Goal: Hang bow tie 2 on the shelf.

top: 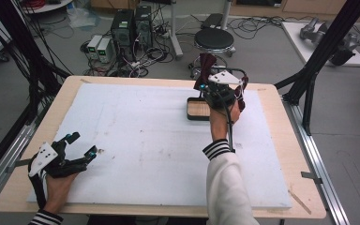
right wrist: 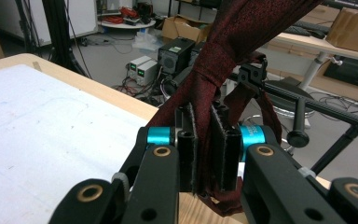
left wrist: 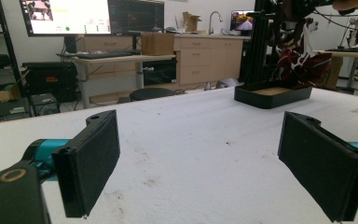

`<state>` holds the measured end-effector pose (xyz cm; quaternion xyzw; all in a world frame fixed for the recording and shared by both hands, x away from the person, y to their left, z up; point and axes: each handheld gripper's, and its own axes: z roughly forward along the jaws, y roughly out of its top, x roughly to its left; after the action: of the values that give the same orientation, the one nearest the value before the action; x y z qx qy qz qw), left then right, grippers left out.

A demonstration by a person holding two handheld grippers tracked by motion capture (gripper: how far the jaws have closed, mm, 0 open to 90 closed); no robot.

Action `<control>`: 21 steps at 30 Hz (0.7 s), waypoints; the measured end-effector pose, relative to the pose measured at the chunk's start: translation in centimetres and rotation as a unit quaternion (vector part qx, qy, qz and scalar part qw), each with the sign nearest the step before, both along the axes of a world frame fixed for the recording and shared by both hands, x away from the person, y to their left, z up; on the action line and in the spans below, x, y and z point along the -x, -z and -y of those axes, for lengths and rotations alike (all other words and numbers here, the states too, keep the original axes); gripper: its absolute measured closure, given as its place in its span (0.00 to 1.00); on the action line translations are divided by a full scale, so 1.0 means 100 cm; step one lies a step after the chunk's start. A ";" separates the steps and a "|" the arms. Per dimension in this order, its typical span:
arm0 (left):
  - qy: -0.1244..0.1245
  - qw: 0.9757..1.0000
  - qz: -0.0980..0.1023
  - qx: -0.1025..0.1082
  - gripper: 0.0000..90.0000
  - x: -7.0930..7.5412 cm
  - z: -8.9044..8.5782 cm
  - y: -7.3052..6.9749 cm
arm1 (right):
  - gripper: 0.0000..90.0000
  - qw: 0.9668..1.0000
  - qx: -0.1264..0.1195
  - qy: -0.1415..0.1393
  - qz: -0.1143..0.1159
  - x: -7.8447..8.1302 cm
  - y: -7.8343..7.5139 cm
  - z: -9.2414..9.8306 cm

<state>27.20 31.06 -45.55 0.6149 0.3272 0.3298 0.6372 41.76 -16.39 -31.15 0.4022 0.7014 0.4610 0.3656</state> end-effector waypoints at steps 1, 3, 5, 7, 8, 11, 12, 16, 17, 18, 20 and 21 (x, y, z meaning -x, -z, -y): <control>0.000 1.000 0.000 0.000 0.15 0.000 0.000 0.000 | 0.91 1.000 0.001 0.001 -0.006 -0.002 0.002 -0.001; 0.000 1.000 0.001 0.000 0.15 0.000 0.000 0.000 | 0.91 1.000 0.003 0.001 -0.015 -0.005 0.005 -0.002; 0.000 1.000 0.001 0.000 0.15 0.000 0.000 0.000 | 0.91 1.000 0.003 0.002 -0.020 -0.008 0.008 -0.002; 0.000 1.000 0.001 0.000 0.15 0.000 0.000 0.000 | 0.91 1.000 0.005 0.001 -0.023 -0.011 0.010 -0.003; 0.001 1.000 0.000 0.000 0.15 0.000 0.000 0.000 | 0.91 1.000 0.006 0.002 -0.027 -0.012 0.012 -0.003; 0.001 1.000 0.000 0.001 0.15 0.000 0.000 0.000 | 0.91 1.000 0.008 0.002 -0.027 -0.015 0.015 -0.003; 0.001 1.000 0.000 0.000 0.15 0.000 0.000 0.000 | 0.91 1.000 0.007 0.002 -0.029 -0.016 0.015 -0.003; 0.001 1.000 0.000 0.001 0.15 0.000 0.000 0.000 | 0.91 0.999 0.008 0.010 -0.031 -0.017 0.017 -0.003; 0.001 1.000 0.000 0.001 0.15 0.000 0.000 0.000 | 0.91 1.000 0.003 0.009 -0.029 -0.017 0.016 -0.001; 0.001 1.000 0.000 0.001 0.15 0.000 0.000 0.000 | 0.91 1.000 -0.001 0.009 -0.028 -0.017 0.016 -0.001; 0.000 1.000 0.000 0.001 0.15 0.000 0.000 0.000 | 0.91 1.000 0.001 0.008 -0.028 -0.016 0.015 0.000; 0.001 1.000 -0.001 0.000 0.15 0.000 0.000 0.000 | 0.91 1.000 0.003 0.005 -0.027 -0.015 0.014 -0.001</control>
<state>27.21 31.06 -45.55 0.6152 0.3273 0.3291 0.6373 43.23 -16.30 -32.54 0.4168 0.7105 0.4463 0.3498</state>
